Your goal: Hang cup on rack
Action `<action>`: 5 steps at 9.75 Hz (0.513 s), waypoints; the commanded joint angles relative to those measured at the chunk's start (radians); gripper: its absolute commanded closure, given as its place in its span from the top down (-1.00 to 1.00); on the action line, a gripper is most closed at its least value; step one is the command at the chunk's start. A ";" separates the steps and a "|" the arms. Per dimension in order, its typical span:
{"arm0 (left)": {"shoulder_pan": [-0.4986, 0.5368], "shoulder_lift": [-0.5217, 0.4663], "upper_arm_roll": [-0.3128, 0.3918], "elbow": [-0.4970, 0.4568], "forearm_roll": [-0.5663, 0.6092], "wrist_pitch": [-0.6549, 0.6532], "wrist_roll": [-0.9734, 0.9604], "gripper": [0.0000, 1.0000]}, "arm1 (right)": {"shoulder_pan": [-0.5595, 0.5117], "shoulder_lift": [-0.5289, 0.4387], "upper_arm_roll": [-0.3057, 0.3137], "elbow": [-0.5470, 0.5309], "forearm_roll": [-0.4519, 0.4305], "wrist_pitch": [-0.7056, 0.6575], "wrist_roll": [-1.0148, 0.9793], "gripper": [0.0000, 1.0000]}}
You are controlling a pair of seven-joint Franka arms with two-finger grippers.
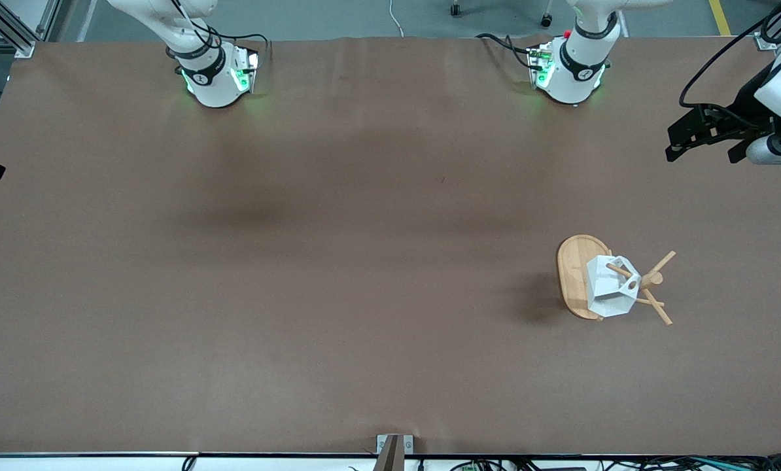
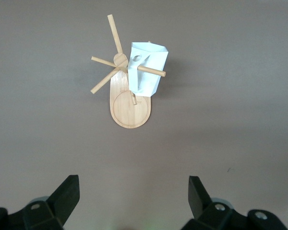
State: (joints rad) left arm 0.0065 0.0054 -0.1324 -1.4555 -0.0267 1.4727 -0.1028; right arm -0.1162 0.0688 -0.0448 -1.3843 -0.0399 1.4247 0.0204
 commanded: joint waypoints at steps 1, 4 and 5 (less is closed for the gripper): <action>-0.003 0.016 -0.003 -0.013 0.022 0.006 -0.006 1.00 | -0.013 -0.015 0.008 -0.022 0.000 0.011 0.000 1.00; -0.005 0.018 -0.003 -0.013 0.022 0.006 -0.009 1.00 | -0.013 -0.015 0.008 -0.022 0.000 0.011 0.000 1.00; -0.007 0.019 -0.003 -0.013 0.022 0.006 -0.011 1.00 | -0.013 -0.015 0.008 -0.021 0.000 0.011 0.000 1.00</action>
